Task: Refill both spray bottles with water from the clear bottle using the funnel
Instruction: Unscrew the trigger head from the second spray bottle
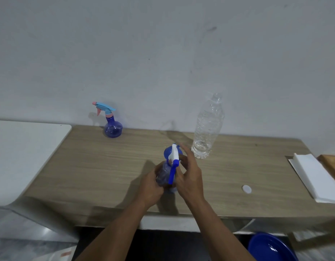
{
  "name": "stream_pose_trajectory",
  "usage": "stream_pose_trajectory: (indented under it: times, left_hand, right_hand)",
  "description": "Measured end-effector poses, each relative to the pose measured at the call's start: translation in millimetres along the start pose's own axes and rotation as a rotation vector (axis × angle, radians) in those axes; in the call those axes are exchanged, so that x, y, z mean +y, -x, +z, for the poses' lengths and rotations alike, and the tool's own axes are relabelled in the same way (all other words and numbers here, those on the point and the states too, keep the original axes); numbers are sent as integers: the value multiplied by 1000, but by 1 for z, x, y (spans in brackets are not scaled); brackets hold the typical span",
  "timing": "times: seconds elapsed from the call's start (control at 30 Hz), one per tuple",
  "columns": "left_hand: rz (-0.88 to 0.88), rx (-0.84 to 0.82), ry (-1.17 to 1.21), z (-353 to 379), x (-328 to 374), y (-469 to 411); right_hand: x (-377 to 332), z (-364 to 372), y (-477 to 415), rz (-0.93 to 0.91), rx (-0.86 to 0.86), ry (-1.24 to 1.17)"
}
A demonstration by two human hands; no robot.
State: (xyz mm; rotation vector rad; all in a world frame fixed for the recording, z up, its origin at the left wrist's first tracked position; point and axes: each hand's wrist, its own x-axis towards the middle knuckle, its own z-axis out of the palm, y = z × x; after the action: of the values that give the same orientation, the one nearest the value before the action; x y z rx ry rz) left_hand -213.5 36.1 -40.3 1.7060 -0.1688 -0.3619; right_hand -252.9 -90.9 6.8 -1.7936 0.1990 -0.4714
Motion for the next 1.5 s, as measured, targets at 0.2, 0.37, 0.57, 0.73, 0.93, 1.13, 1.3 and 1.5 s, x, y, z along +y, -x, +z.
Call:
stream_pose_trajectory:
  times: [0.2, 0.37, 0.57, 0.73, 0.93, 1.13, 1.3, 1.5]
  left_hand:
    - [-12, 22, -71, -2, 0, 1]
    - [9, 6, -26, -1, 0, -2]
    - [-29, -13, -21, 0, -3, -3]
    - [-55, 3, 7, 2, -2, -3]
    - [-20, 12, -27, -1, -6, -3]
    - [-12, 8, 66, 7, 8, 2]
    - [15, -1, 29, 6, 0, -4]
    - [1, 30, 14, -5, -8, -7]
  right_hand:
    - [1, 3, -2, 30, -19, 85]
    - [5, 3, -2, 7, -10, 122]
    - [0, -1, 1, 1, 14, 103]
    - [-17, -4, -7, -116, 29, 133]
    - [-56, -14, -24, -215, 68, 141]
    - [-118, -39, -46, -287, 173, 118]
    - [-134, -65, -55, -220, 157, 183]
    - [-74, -72, -47, 17, 32, 527]
